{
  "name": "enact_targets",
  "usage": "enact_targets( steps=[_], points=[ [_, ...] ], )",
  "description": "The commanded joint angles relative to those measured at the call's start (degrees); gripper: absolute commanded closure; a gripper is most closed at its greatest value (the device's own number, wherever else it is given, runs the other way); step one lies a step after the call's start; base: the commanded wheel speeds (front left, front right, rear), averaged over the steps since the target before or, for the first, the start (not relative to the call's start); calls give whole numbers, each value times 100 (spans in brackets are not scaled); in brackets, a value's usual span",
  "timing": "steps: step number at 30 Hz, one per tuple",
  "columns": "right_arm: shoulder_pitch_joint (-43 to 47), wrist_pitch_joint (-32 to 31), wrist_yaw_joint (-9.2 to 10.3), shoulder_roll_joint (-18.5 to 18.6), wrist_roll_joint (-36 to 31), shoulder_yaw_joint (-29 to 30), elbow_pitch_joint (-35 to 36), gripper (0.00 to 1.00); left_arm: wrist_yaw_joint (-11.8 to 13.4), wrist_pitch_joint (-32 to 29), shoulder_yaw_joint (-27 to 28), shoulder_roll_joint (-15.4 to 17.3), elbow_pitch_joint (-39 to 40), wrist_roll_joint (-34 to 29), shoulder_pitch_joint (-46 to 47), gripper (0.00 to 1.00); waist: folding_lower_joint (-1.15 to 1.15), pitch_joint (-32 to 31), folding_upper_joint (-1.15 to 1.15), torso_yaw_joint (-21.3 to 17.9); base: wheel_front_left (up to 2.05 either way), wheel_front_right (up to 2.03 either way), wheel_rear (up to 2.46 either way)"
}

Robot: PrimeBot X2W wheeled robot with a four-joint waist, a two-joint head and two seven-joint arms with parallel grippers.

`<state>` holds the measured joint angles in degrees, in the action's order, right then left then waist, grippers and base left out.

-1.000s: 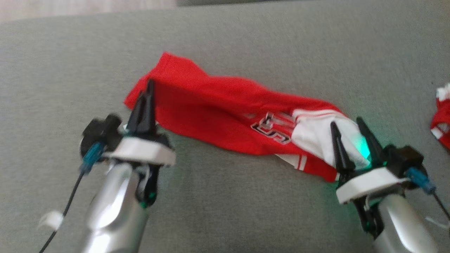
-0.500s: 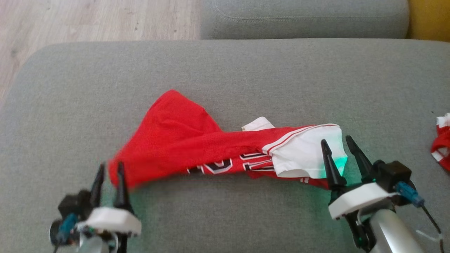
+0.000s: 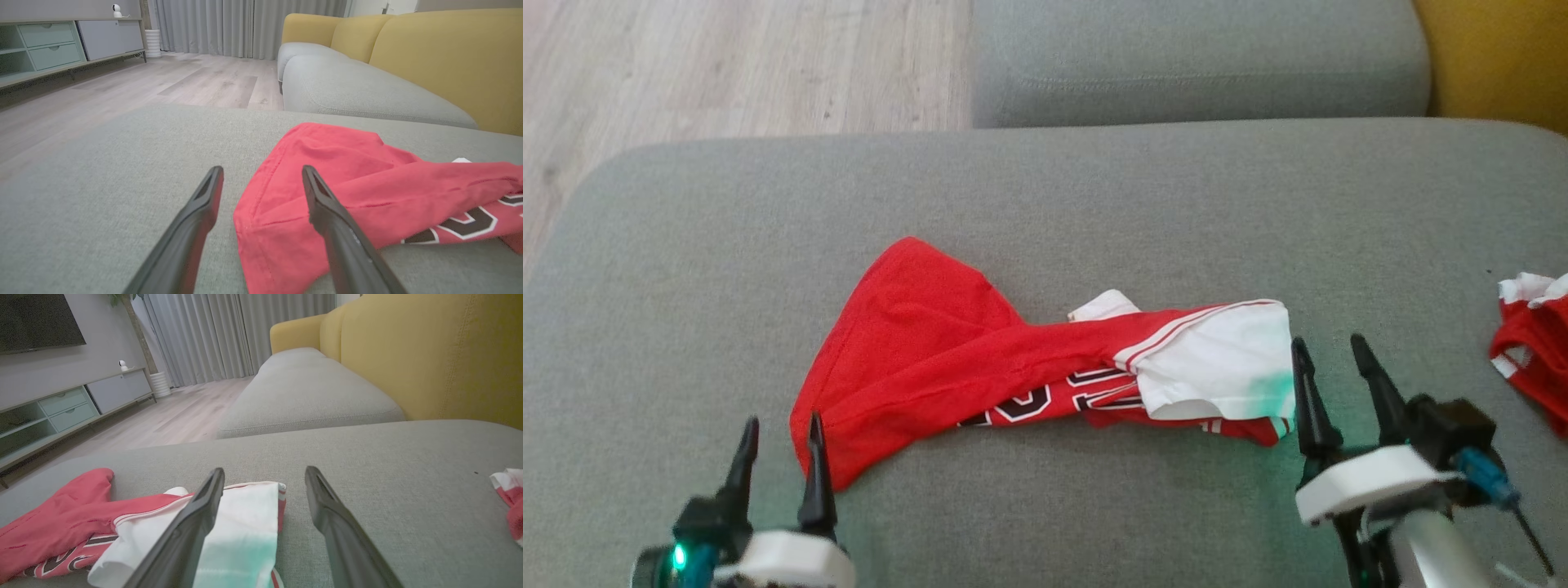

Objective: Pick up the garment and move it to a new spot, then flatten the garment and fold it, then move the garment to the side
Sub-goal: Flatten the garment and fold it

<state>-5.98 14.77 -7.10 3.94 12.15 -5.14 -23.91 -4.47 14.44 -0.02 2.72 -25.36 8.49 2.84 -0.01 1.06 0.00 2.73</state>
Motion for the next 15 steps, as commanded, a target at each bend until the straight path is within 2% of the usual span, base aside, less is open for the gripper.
enact_targets(
  steps=[1, 10, 15],
  points=[
    [31, 23, -39, -45, -35, -117, 157, 0, 38, 56, 136, 24, 199, -34, 27, 0, 1, -55, 0, -26, 0, 0, 0],
    [153, 23, -39, -101, 15, -166, -47, 0, 211, 56, -260, 17, 322, 356, -208, 0, 1, -125, 0, -50, 0, 0, 0],
    [91, 23, -39, -104, 464, -408, -403, 0, 242, 56, -402, 17, 334, 412, -212, 0, 1, -57, 0, -2, 0, 0, 0]
  ],
)
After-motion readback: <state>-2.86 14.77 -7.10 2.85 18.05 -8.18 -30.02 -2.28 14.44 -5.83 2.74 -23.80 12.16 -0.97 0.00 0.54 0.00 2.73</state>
